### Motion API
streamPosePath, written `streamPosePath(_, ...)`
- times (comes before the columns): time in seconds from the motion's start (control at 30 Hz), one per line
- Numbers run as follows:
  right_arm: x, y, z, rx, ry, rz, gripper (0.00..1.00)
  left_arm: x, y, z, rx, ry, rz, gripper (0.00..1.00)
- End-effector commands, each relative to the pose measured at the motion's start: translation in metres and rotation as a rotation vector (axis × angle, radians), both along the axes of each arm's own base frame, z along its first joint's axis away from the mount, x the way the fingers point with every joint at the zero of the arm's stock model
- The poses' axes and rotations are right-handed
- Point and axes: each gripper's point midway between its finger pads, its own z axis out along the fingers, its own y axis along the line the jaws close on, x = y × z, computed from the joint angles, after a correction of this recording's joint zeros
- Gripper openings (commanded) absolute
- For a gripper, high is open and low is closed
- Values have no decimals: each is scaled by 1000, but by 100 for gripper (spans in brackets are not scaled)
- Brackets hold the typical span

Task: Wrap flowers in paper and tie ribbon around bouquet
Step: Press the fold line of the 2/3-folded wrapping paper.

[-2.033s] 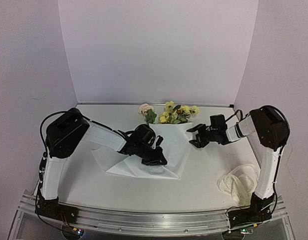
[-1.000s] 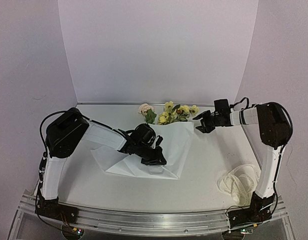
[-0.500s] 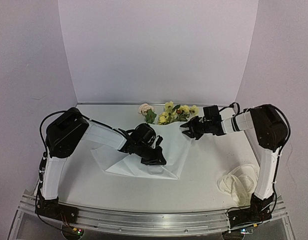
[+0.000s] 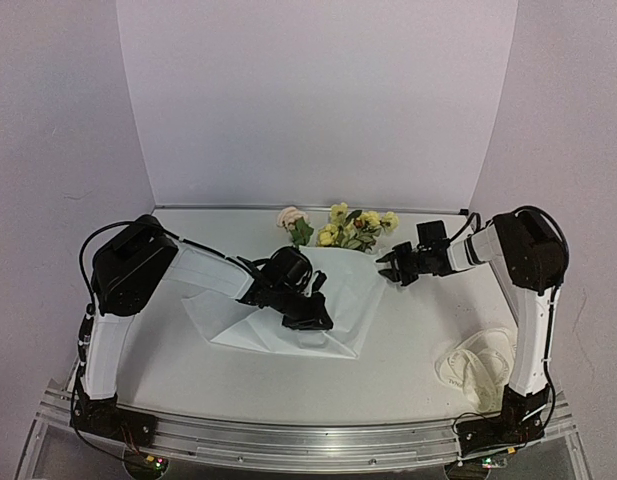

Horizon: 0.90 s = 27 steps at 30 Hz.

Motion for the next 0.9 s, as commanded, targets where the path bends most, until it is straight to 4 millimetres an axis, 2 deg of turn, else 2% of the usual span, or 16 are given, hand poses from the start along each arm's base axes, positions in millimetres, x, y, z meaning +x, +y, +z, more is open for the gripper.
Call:
streamPosePath(0.0,19,-29,-17,-25,18,-108,30,0,27,-24,129,32,35,8)
streamPosePath(0.2,28,-51,-23,-32,36,-178,30,-1,28,-25,130,36,36,8)
streamPosePath(0.37,36,-63,-12,-58,8,-223,31,-1,28,-26,128,40,35,8)
streamPosePath(0.57,47,-74,-3,-74,-10,-264,41,-2,28,-26,127,41,36,8)
streamPosePath(0.77,58,-82,-2,-83,-8,-289,44,-1,27,-24,118,42,37,7)
streamPosePath(0.87,62,-85,-2,-74,-4,-295,48,-1,26,-24,117,41,36,7)
